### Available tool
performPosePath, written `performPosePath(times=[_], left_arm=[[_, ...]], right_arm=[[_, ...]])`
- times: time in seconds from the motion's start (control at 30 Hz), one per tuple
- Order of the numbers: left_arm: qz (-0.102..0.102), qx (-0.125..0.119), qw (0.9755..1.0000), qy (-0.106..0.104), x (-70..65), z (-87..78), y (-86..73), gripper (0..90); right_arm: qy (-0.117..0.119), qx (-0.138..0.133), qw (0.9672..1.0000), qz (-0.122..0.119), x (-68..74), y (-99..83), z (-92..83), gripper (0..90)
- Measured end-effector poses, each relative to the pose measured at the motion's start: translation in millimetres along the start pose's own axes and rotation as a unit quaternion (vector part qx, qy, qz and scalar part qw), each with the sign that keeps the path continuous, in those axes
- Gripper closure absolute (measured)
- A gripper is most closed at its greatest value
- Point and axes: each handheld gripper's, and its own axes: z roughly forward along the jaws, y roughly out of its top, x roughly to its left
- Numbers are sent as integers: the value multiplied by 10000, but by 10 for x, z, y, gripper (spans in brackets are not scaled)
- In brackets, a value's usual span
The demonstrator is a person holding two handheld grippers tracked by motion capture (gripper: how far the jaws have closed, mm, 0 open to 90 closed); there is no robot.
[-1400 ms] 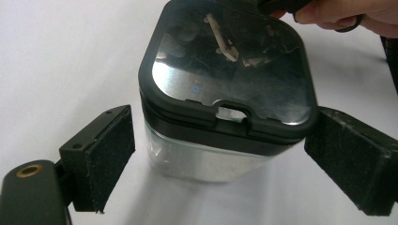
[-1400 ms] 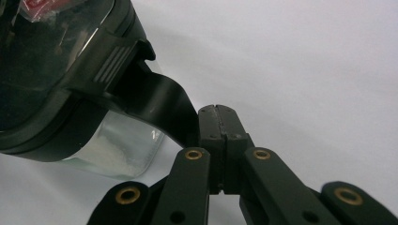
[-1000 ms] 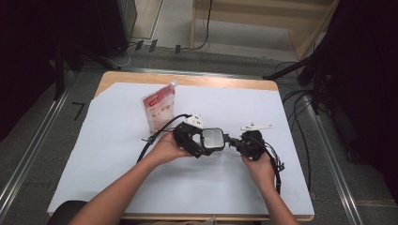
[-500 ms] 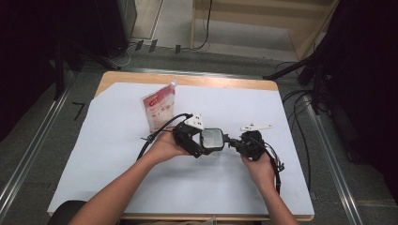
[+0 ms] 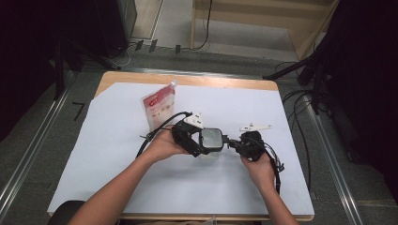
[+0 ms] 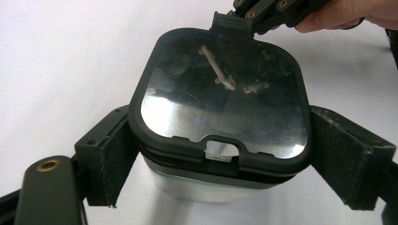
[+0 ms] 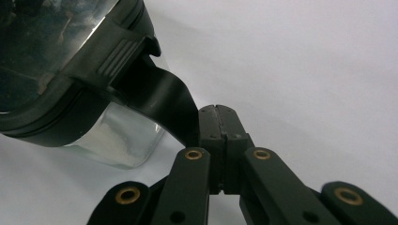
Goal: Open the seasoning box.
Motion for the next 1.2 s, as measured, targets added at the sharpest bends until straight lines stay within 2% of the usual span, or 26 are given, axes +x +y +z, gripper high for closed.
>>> performPosePath(times=[0.13, 0.3, 0.67, 0.73, 0.8, 0.87, 0.93, 1.17, 1.2], left_arm=[[-9, -49, 10000, -26, -16, -11, 22, 158], [83, -22, 10000, -16, -28, -40, 61, 163], [57, -7, 10000, 41, -56, -52, 111, 169], [131, 60, 9999, 70, -56, -65, 127, 170], [153, 9, 9998, 97, -66, -73, 147, 171], [143, -136, 9998, 46, -69, -84, 157, 186], [161, -158, 9997, 38, -73, -91, 185, 186], [113, -18, 9999, 20, -74, -104, 293, 188], [73, -33, 9999, -122, -61, -107, 320, 198]], right_arm=[[21, -9, 10000, -26, 4, 0, -3, 900], [31, 7, 10000, -49, 16, 0, -12, 900], [54, 10, 10000, -60, 21, -1, -16, 900], [65, -35, 9999, -79, 22, 3, -27, 900], [96, -97, 9999, -93, 20, 13, -38, 900], [141, -165, 9997, -64, 21, 25, -63, 900], [155, -164, 9997, -68, 26, 31, -73, 900], [168, -153, 9997, -19, 28, 32, -80, 900], [178, -158, 9997, -32, 24, 32, -79, 900]])
